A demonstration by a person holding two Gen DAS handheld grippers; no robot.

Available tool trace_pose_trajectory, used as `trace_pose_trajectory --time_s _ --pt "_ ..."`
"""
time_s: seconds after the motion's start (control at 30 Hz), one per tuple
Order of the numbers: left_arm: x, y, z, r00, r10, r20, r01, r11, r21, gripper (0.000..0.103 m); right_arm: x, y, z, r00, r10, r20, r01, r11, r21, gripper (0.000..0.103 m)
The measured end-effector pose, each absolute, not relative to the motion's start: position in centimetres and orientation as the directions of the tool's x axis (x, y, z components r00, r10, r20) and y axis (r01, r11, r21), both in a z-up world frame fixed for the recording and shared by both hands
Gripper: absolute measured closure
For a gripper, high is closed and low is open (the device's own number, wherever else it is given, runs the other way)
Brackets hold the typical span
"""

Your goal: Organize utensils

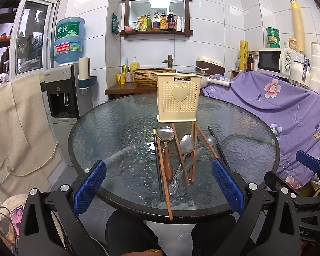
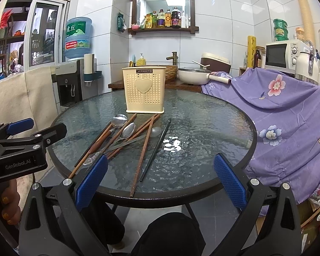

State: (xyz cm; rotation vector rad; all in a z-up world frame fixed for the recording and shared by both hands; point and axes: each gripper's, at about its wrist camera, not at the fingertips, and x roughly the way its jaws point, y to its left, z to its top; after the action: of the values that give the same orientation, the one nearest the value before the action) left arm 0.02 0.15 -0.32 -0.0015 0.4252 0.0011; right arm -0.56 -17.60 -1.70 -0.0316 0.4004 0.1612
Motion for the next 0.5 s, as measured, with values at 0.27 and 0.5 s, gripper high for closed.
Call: trace_pose_trajectory --time_s 0.27,0.5 --pt "0.0 0.34 -0.57 0.909 0.0 -0.417 -0.001 1.0 -0.004 0.006 -0.71 -17.7 -1.75 0.909 0.151 -0.389 -0.162 0.987 0.003 0.005" --pt "0.02 0.42 -0.57 0.91 -0.001 -0.415 0.002 1.0 0.001 0.006 -0.69 -17.63 -1.83 0.909 0.151 -0.388 -0.163 0.987 0.002 0.005"
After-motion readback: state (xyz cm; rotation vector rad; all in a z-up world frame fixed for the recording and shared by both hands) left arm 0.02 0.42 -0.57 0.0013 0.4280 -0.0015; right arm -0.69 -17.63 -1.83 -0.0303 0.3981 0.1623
